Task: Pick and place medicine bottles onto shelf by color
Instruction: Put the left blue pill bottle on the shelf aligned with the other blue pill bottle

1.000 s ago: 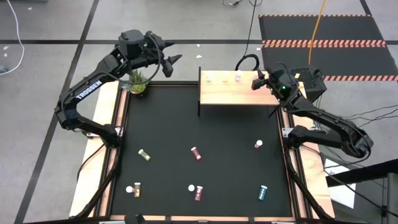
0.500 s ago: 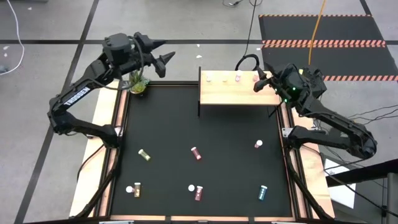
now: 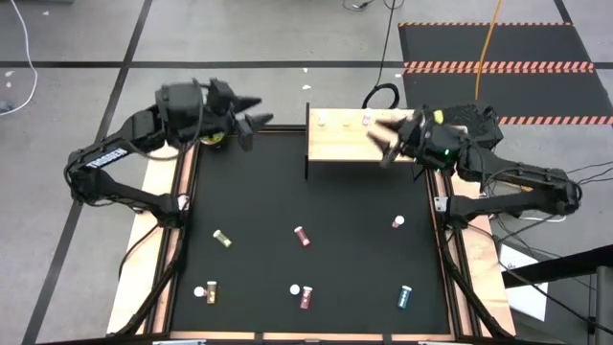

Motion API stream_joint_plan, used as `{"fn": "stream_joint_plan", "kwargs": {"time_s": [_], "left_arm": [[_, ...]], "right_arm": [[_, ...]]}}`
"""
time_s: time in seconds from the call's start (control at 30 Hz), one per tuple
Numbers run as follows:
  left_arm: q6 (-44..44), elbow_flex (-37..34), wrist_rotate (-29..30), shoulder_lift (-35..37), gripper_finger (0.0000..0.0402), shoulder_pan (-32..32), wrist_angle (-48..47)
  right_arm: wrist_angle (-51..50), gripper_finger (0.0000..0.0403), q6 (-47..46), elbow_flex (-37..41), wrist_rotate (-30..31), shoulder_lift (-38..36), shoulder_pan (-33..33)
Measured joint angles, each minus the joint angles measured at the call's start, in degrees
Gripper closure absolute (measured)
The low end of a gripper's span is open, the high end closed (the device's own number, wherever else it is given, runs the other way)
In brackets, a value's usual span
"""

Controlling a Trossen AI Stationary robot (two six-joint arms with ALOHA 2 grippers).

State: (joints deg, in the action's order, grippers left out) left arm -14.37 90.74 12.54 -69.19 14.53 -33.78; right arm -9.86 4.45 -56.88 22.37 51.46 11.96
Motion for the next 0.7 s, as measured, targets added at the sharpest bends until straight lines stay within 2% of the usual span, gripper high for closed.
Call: {"fn": "stream_joint_plan", "kwargs": {"time_s": [0.27, 0.37, 0.5, 0.7], "left_arm": [[-12.3, -0.04, 22.58, -3.12, 0.0105, -20.5, -7.56], [-16.09, -0.04, 28.24, -4.5, 0.0105, -25.56, -9.01], [-19.59, -0.04, 31.09, -5.48, 0.0105, -29.32, -13.29], [-25.86, -0.04, 31.93, -5.59, 0.0105, -30.67, -25.95]], "right_arm": [[-5.48, 0.022, -5.65, 0.0, -0.07, 3.99, -18.52], [-7.27, 0.022, -10.18, 0.0, -0.02, 5.84, -23.97], [-8.87, 0.022, -14.22, 1.73, -0.13, 9.39, -28.86], [-7.97, 0.022, -25.26, 2.93, -2.67, 15.96, -32.54]]}}
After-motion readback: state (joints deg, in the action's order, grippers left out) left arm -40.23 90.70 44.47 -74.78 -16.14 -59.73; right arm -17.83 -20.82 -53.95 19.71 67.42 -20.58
